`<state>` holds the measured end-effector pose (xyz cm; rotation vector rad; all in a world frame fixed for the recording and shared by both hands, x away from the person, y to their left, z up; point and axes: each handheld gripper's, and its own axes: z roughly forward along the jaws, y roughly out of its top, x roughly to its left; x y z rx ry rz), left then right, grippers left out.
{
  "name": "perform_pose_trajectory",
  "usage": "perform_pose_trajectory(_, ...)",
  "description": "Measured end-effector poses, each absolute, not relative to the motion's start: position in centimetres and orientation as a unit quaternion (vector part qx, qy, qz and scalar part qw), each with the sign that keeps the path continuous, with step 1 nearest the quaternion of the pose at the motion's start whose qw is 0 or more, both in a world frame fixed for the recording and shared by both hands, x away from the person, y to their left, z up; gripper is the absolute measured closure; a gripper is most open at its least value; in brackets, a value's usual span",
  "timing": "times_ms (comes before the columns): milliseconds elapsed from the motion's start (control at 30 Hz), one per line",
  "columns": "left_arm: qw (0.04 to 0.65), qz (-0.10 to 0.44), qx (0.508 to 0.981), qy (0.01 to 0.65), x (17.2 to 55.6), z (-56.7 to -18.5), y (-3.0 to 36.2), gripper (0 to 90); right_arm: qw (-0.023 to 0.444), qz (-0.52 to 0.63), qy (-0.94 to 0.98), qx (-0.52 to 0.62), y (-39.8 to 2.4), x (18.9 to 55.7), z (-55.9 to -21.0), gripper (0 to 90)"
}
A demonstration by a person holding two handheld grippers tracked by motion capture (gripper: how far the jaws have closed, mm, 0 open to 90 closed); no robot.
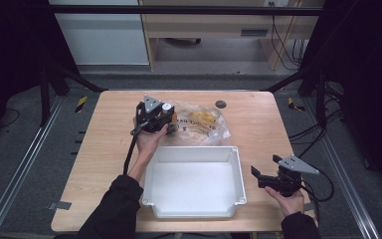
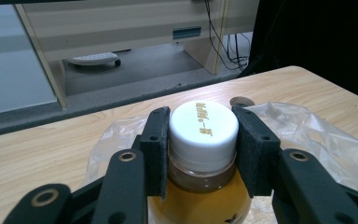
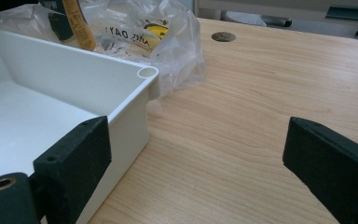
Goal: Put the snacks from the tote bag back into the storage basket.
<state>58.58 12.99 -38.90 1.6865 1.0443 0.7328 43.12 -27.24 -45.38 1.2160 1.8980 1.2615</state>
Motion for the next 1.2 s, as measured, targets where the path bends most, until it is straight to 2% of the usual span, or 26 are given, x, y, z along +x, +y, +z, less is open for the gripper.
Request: perform_pose_trajectory(1200,0.517,0.309,0.689,0.403,56.3,-34.2,12.7,58.8,0.277,0.470,0.706,0.452,-27.2,43.1,-45.4,8.1)
